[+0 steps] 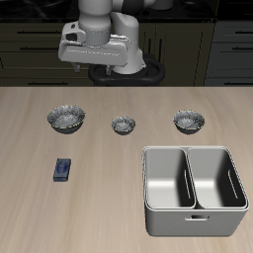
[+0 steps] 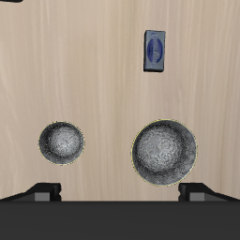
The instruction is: Place the largest bowl in the left side of the drainer
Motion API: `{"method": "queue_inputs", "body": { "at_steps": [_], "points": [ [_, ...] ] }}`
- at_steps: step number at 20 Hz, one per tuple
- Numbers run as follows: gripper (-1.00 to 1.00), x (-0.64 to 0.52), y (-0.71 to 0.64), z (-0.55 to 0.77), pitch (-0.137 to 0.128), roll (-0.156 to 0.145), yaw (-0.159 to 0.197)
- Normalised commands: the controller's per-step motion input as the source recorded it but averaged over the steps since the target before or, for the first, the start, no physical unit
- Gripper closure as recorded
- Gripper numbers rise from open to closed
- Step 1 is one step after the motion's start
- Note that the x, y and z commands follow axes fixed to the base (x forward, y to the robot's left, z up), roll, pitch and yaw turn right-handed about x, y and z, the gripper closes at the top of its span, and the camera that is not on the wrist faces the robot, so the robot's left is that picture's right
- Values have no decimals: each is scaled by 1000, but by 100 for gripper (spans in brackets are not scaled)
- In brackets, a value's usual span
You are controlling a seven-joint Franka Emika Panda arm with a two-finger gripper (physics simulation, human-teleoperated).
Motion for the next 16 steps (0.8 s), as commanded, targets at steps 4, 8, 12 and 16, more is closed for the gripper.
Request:
{"method": "queue_inputs", "body": {
  "at_steps": [4,8,12,16],
  "points": [
    [-100,-3,-385,-54,7,-25,-6],
    [-100,-29,-326,1,-2,-11,-7],
    [-100,-50,-175,-48,12,42,47],
    [-100,3,-125,-124,38,31,52]
  ]
}}
